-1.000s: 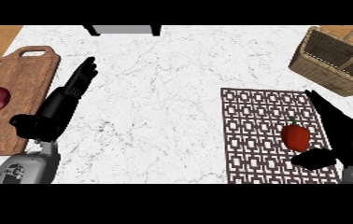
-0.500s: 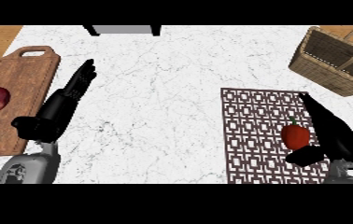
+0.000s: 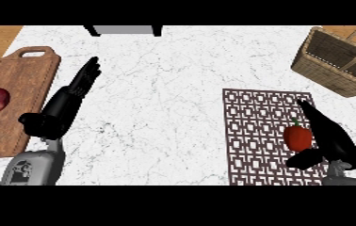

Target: Pick the bell pepper from the placemat and place it in the basket

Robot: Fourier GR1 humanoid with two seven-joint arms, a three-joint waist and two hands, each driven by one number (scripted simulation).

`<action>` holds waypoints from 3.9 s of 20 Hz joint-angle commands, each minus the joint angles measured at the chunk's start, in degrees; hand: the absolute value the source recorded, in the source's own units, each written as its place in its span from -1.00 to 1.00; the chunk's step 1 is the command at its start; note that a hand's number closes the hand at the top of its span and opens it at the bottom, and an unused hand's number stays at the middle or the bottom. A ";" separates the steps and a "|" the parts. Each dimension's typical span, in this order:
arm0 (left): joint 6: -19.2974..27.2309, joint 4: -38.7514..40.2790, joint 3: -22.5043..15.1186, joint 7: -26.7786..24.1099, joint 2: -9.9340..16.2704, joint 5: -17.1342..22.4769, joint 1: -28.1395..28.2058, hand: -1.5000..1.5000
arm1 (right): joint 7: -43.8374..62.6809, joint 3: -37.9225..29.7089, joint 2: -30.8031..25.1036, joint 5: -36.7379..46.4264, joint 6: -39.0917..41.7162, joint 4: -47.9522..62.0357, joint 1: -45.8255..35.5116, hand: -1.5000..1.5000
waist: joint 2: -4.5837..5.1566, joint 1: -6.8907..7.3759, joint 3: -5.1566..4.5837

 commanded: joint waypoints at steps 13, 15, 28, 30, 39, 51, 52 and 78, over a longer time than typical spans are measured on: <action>-0.53 -4.90 -0.62 1.19 -2.08 -0.72 3.64 0.00 | -6.36 5.71 -2.18 6.88 0.21 6.07 -1.96 1.00 | -0.02 0.43 0.07; -1.55 -1.61 1.05 0.83 -0.96 0.18 1.68 0.00 | -0.34 8.91 1.81 9.47 0.76 2.00 -3.54 1.00 | 0.01 0.22 0.04; -2.91 -3.20 2.84 0.09 0.37 1.06 2.14 0.00 | 25.05 13.99 15.45 6.81 4.97 -6.47 -22.62 1.00 | -0.05 0.20 0.06; -1.58 -0.08 1.45 0.24 -0.76 -0.84 -0.59 0.00 | 29.67 14.48 15.48 -0.56 0.41 -6.97 -26.78 1.00 | 0.06 0.32 0.07; -3.68 -1.31 2.18 -0.53 0.43 0.55 1.64 0.00 | 38.68 16.07 15.53 0.10 -10.21 -26.56 -35.37 1.00 | -0.34 -0.07 0.02; -1.89 -1.20 1.55 -0.45 -1.56 -0.66 2.12 0.00 | 48.06 2.71 9.22 1.32 3.74 -24.23 -51.98 1.00 | -0.21 -0.29 0.00; -2.43 1.68 2.79 -1.02 -0.49 -0.37 -0.11 0.00 | 49.67 2.29 9.56 2.14 3.70 -23.39 -54.87 1.00 | -0.15 -0.43 -0.02; -2.17 -4.08 0.50 3.56 -2.76 -0.89 1.07 0.00 | 21.21 -22.76 -16.14 0.49 -18.50 22.78 -62.61 1.00 | 0.05 0.30 0.08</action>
